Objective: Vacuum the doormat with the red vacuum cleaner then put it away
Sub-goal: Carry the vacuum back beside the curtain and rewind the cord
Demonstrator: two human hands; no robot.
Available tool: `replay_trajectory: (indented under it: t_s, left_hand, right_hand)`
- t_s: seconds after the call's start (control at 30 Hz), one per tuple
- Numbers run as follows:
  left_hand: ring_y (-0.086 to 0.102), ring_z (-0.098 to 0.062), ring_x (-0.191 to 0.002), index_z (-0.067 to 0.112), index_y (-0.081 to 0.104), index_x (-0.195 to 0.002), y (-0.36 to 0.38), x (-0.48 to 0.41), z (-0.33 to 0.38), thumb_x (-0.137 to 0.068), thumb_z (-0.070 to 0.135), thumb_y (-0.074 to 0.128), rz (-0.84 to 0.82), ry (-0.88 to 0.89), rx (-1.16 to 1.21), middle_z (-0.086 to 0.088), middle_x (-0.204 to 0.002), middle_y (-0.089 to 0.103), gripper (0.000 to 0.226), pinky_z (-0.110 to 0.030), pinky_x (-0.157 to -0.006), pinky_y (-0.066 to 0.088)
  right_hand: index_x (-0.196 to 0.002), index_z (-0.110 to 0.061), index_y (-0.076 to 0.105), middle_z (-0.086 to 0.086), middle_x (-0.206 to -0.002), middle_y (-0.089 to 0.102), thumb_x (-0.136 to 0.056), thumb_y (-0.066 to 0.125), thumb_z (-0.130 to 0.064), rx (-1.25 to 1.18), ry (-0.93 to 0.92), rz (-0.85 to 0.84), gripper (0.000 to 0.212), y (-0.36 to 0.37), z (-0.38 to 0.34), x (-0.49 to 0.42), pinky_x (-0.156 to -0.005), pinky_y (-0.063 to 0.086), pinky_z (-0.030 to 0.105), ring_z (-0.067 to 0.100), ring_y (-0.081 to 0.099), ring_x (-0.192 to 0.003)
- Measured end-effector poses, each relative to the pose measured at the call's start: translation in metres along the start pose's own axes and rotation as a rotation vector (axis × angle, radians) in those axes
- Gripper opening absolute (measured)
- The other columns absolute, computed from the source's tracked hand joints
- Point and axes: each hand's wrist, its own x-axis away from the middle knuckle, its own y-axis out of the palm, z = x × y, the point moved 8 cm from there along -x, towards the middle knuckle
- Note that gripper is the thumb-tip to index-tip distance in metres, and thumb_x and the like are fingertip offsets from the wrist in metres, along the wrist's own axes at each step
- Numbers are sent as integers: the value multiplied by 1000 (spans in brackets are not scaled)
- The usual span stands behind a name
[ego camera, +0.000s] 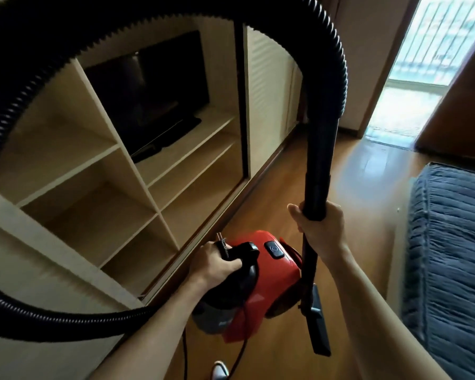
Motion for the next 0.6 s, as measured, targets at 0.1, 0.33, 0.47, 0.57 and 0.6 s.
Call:
replay_trajectory:
  t_s: [0.1, 0.33, 0.47, 0.57, 0.6]
  left_hand:
    - [70, -15, -69, 19, 76, -74, 9, -38, 29, -56, 49, 68, -20, 48, -60, 3, -69, 73, 36, -28, -63, 55]
    - [67, -12, -64, 21, 75, -71, 42, -142, 80, -53, 50, 66, -68, 150, -83, 5, -64, 70, 36, -25, -59, 53]
    - [63, -10, -49, 15, 70, -61, 68, -216, 103, -52, 45, 71, -143, 180, 49, 2, -53, 65, 32, -30, -50, 52]
    - [48, -9, -43, 15, 65, -55, 87, -283, 126, -49, 44, 71, -171, 233, 120, 8, -43, 48, 31, -36, -47, 45]
    - [48, -10, -44, 21, 66, -53, 93, -305, 132, -48, 46, 70, -181, 242, 130, 10, -43, 47, 26, -39, -49, 48]
  right_hand:
    - [-68, 13, 60, 27, -59, 61, -84, 79, -7, 23, 17, 42, 32, -15, 10, -31, -49, 48, 31, 30, 55, -47]
    - [-67, 8, 62, 11, -52, 60, -84, 79, -7, 35, 53, 136, 28, -39, 49, -113, -51, 49, 30, 15, 54, -44]
    - [-66, 6, 60, 10, -52, 59, -85, 79, -8, 68, 67, 153, 30, -38, 76, -176, -51, 49, 34, 17, 55, -44]
    - [-65, 2, 61, 0, -48, 57, -84, 80, -11, 102, 119, 209, 31, -41, 96, -230, -49, 45, 25, 13, 52, -42]
    - [-64, 0, 61, -1, -47, 57, -84, 80, -12, 124, 132, 217, 30, -41, 101, -248, -49, 45, 22, 11, 52, -41]
